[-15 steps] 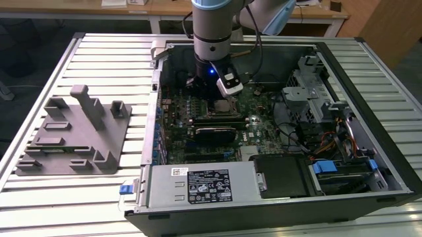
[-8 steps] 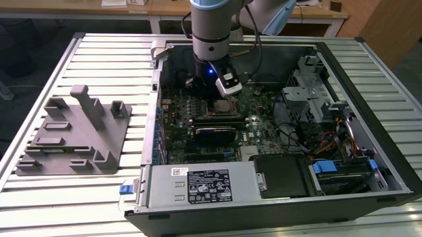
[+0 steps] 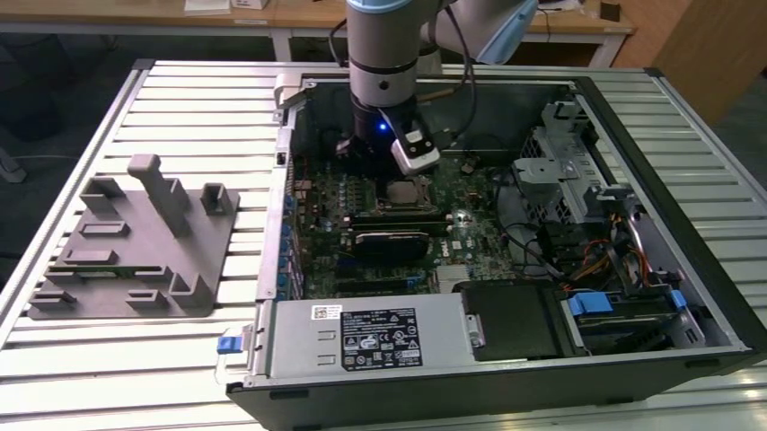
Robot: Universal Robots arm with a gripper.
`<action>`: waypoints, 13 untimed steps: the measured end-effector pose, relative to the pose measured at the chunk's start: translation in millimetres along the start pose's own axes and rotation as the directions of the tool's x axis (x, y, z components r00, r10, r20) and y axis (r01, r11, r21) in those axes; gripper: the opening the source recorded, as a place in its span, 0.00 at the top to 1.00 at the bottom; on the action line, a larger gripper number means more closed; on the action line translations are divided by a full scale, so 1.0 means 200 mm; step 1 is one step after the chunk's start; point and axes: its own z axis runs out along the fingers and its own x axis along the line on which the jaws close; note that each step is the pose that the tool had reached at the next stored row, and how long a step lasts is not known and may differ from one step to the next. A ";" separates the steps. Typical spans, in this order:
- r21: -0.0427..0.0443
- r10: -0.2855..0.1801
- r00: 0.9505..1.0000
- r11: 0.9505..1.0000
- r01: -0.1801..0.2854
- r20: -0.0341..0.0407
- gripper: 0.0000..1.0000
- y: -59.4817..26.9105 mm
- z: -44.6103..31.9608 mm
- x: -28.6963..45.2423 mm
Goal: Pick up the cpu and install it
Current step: 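Close the cpu cover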
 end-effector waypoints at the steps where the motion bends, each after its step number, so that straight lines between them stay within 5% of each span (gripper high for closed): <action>1: 0.000 0.000 1.000 1.000 0.000 0.000 0.89 0.000 -0.007 0.000; 13: 0.000 0.000 1.000 1.000 0.000 0.000 0.89 -0.001 -0.119 -0.004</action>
